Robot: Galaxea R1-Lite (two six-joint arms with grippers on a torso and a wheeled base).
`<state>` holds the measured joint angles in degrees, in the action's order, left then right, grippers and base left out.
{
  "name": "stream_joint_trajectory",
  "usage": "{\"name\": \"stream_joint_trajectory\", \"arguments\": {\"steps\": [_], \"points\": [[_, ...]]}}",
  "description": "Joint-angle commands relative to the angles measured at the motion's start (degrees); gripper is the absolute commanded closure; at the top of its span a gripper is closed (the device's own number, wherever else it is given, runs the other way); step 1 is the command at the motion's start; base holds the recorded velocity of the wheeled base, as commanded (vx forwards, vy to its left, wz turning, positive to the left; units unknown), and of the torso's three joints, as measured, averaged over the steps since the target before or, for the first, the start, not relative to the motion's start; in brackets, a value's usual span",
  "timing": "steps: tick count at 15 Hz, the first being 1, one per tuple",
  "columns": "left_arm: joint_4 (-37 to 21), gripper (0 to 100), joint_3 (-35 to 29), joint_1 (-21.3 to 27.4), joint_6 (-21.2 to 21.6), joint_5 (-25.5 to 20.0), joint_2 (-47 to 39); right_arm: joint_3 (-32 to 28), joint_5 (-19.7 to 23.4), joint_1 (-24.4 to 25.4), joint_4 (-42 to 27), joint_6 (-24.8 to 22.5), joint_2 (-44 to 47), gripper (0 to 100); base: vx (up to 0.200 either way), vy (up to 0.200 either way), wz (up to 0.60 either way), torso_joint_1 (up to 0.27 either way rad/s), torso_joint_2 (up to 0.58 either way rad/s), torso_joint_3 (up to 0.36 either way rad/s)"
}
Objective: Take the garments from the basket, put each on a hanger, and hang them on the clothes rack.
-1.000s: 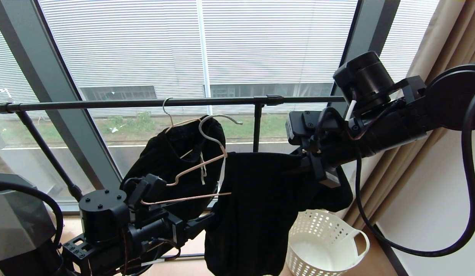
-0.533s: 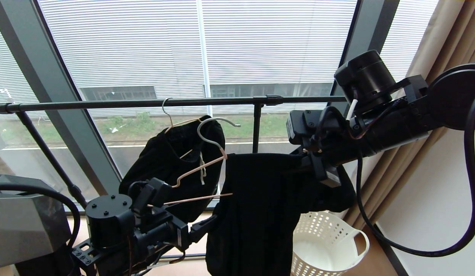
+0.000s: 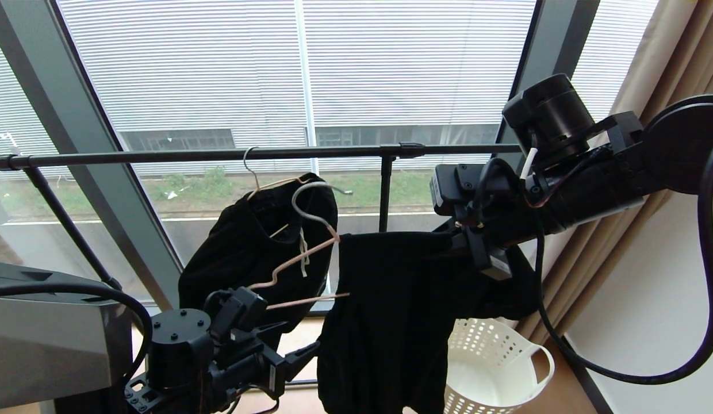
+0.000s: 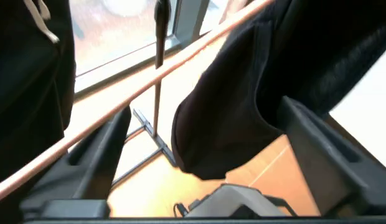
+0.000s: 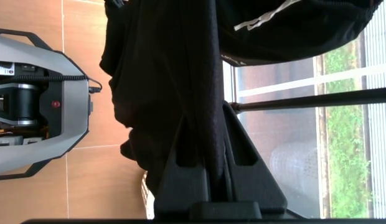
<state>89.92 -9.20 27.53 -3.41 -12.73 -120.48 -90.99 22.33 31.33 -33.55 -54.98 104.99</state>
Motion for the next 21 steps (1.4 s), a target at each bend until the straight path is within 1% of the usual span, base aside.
{"name": "stream_joint_trajectory", "arguments": {"steps": [1, 4, 10, 13, 15, 17, 21], "points": [[0.1, 100, 0.1, 0.0, 0.0, 0.0, -0.3, 0.0, 0.0, 0.0, 0.0, 0.0, 0.1, 100, 0.000, 0.000, 0.00, 0.000, 0.00, 0.000], [0.1, 100, 0.2, 0.0, 0.0, 0.0, -0.1, -0.2, 0.0, -0.3, 0.1, 0.0, 0.5, 100, 0.000, 0.000, 0.00, 0.000, 0.00, 0.000], [0.1, 100, 0.1, -0.8, -0.1, -0.2, 0.9, 0.7, 0.2, -4.6, -0.4, 0.0, 0.0, 100, 0.000, 0.000, 0.00, 0.000, 0.00, 0.000], [0.1, 100, 0.0, -1.5, -0.1, -0.2, 1.7, 4.5, 0.3, -6.1, -0.1, -0.2, -2.9, 100, 0.000, 0.000, 0.00, 0.000, 0.00, 0.000], [0.1, 100, -0.1, -2.0, -0.1, -0.3, 1.7, 5.8, 0.3, -6.6, -0.1, -0.3, -3.9, 100, 0.000, 0.000, 0.00, 0.000, 0.00, 0.000], [0.1, 100, -0.5, -2.8, -0.1, -0.3, 1.7, 8.8, 0.4, -8.0, 0.0, -0.4, -6.3, 100, 0.000, 0.000, 0.00, 0.000, 0.00, 0.000], [0.1, 100, -0.8, -3.6, -0.2, -0.3, 2.1, 12.8, 0.4, -8.9, 0.0, -0.5, -9.9, 100, 0.000, 0.000, 0.00, 0.000, 0.00, 0.000]]}}
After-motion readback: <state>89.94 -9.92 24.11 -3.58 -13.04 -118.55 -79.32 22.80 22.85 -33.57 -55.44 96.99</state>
